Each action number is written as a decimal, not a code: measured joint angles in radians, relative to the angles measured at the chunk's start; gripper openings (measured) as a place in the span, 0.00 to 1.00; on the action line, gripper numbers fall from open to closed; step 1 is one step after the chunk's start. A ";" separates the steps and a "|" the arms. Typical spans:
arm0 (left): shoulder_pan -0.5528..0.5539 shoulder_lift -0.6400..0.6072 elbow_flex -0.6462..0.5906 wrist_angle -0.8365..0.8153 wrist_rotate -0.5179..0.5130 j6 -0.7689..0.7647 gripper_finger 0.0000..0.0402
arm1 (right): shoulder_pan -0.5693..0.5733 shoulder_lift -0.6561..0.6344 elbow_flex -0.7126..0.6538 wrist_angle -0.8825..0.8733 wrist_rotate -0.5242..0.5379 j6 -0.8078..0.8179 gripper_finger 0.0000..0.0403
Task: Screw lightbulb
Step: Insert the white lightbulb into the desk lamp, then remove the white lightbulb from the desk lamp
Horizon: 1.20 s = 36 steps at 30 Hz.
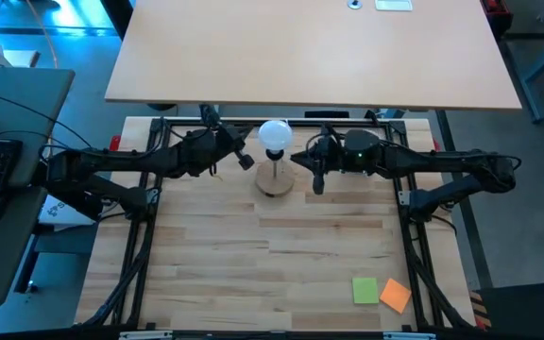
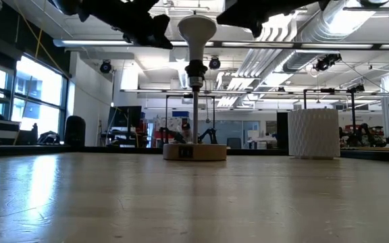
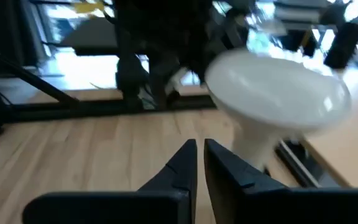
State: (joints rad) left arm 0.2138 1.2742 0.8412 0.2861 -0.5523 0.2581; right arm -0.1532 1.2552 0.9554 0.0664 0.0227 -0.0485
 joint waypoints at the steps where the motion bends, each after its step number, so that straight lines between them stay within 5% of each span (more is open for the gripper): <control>1: 0.002 -0.006 -0.001 -0.010 -0.018 0.006 0.00 | 0.000 -0.001 0.000 -0.027 0.017 0.015 0.06; 7: 0.051 -0.045 -0.079 0.002 0.016 -0.037 0.00 | -0.015 0.008 -0.135 -0.013 0.084 0.121 0.05; 16: 0.095 -0.020 -0.279 0.436 0.434 -0.191 0.00 | -0.010 0.018 -0.428 0.566 -0.001 0.208 0.01; 24: 0.157 0.044 -0.292 0.716 0.400 -0.199 0.00 | 0.003 0.018 -0.433 0.935 -0.108 0.071 0.00; 30: 0.273 0.129 -0.292 0.944 0.695 -0.337 0.00 | 0.023 0.023 -0.433 1.120 -0.107 -0.100 0.00; 36: 0.331 0.254 -0.292 1.183 0.820 -0.408 0.00 | 0.030 0.037 -0.433 1.179 -0.110 -0.163 0.00</control>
State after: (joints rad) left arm 0.5451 1.5278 0.5488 1.4691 0.2676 -0.1501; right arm -0.1235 1.2918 0.5224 1.2456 -0.0868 -0.2111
